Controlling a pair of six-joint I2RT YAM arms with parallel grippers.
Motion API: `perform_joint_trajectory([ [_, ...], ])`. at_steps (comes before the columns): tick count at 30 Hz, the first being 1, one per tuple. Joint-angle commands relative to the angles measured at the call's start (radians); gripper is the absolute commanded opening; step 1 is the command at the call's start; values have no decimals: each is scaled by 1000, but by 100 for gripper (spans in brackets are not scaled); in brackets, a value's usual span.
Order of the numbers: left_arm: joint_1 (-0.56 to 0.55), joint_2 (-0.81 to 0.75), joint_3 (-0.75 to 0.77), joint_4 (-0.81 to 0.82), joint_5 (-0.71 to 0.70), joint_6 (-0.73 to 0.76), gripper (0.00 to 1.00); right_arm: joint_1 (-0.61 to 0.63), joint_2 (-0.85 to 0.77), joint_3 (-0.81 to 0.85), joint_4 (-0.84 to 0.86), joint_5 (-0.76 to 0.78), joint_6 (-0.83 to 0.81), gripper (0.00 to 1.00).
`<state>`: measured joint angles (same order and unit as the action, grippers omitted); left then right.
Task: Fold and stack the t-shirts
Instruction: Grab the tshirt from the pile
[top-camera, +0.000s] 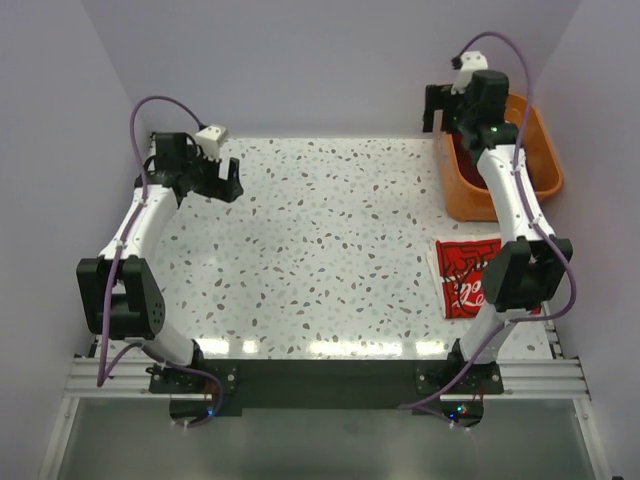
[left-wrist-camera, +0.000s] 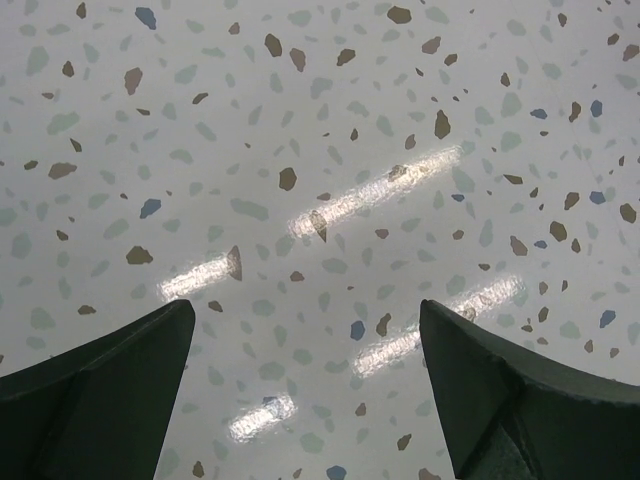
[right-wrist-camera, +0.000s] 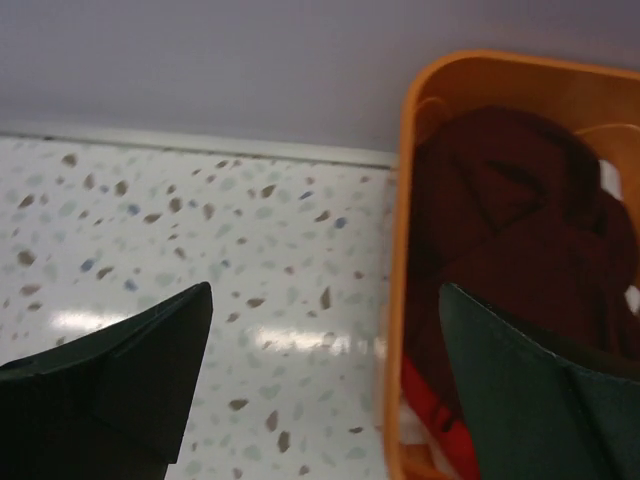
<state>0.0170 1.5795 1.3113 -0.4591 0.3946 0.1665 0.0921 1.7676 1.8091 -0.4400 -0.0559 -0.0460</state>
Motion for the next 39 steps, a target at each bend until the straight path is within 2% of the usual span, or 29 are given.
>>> perform_joint_trajectory([
  [1, -5, 22, 40, -16, 36, -15, 100, -89, 122, 105, 18, 165, 31, 99],
  [3, -6, 30, 43, -21, 36, -13, 100, -144, 177, 177, 0, 203, 23, 99],
  [11, -6, 39, 57, -49, 21, 1, 100, -230, 415, 396, -60, 275, 3, 99],
  [19, -6, 39, 51, -81, -11, 22, 100, -244, 575, 469, -20, 251, -37, 97],
  [20, -6, 36, 51, -82, -16, 25, 100, -246, 582, 479, -19, 243, -40, 94],
  [22, -6, 33, 49, -84, -17, 28, 100, -249, 593, 489, -13, 235, -41, 72],
  [23, -6, 31, 49, -84, -20, 28, 100, -249, 590, 492, -12, 235, -35, 48],
  [24, -6, 31, 49, -84, -20, 27, 100, -249, 578, 489, -8, 231, -32, 37],
  [26, -6, 24, 46, -81, -19, 27, 100, -252, 486, 426, 19, 191, -31, 20],
  [28, -6, 22, 42, -76, -17, 25, 100, -250, 459, 388, 49, 166, -29, 10],
  [29, -6, 22, 42, -72, -8, 22, 100, -250, 397, 374, 59, 153, -31, 0],
  [36, -6, 24, 34, -15, 27, -10, 100, -249, 132, 263, 171, 56, -11, 0],
  [39, -6, 27, 36, 5, 33, -24, 100, -249, 63, 251, 213, -31, 1, 0],
])
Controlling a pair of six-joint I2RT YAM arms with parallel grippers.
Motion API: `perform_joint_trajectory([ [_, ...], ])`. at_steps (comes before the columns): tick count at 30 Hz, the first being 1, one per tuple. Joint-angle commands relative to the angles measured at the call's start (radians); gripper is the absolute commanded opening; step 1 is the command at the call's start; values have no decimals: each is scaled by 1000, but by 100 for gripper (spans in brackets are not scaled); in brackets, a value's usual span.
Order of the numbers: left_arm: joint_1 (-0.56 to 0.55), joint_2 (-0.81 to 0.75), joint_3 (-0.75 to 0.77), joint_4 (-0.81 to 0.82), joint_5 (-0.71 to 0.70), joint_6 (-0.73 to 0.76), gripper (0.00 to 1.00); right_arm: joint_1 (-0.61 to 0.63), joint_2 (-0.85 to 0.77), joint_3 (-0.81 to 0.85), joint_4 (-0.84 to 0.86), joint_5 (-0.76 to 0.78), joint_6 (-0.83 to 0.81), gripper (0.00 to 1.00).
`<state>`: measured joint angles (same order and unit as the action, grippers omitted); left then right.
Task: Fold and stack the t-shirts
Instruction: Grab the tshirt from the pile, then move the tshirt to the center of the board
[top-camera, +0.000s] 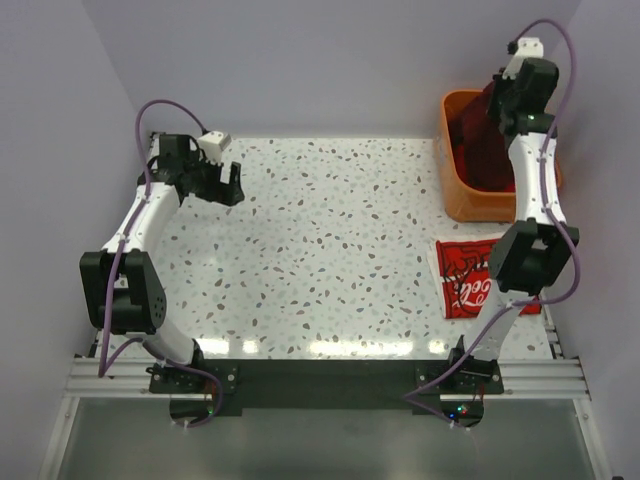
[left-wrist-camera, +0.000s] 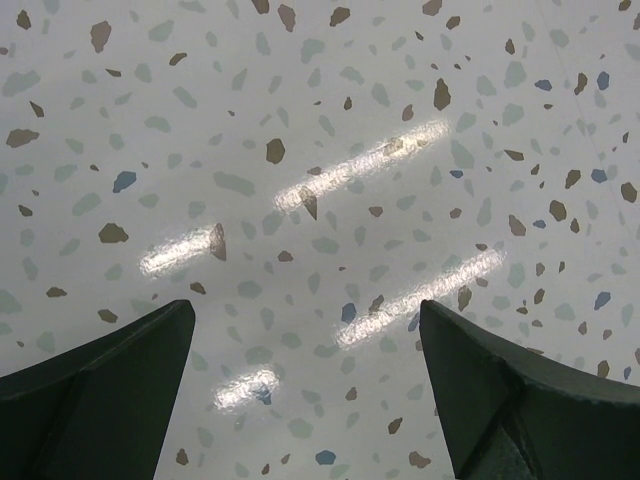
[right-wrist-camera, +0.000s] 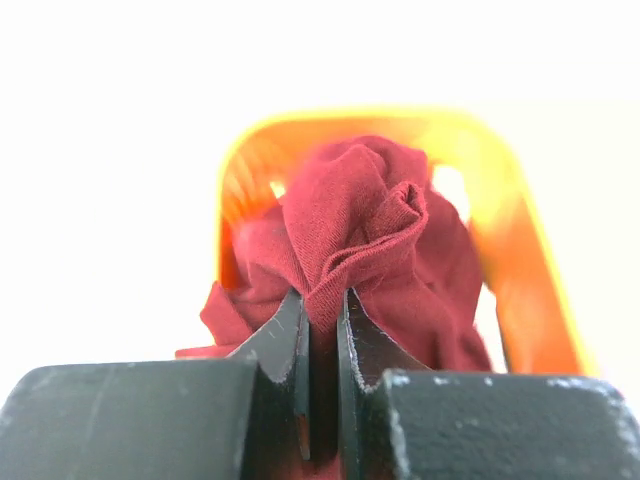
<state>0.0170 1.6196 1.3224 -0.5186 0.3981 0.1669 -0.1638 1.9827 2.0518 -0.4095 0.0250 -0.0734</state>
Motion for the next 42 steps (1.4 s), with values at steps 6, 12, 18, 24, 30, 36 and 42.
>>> perform_joint_trajectory([
  [6, -6, -9, 31, 71, 48, -44, 100, 20, -196, 102, 268, -267, 66, 0],
  [12, 9, -17, 67, 63, 53, -72, 100, 136, -202, 243, 308, -385, 155, 0],
  [18, 132, -4, 133, 54, 267, -159, 100, 349, -263, 119, 290, -460, 132, 0],
  [24, 193, -46, 135, 54, 346, -137, 100, 471, -351, -172, 197, -498, 159, 45],
  [30, 190, -87, 94, -40, 347, 46, 100, 382, -239, -214, -72, -421, 78, 99],
  [36, 130, -113, -27, -282, 355, 478, 100, 417, -193, -344, -262, -533, -61, 87],
  [42, 60, -170, -257, -390, 216, 793, 95, 483, -159, -481, -330, -534, -193, 82],
])
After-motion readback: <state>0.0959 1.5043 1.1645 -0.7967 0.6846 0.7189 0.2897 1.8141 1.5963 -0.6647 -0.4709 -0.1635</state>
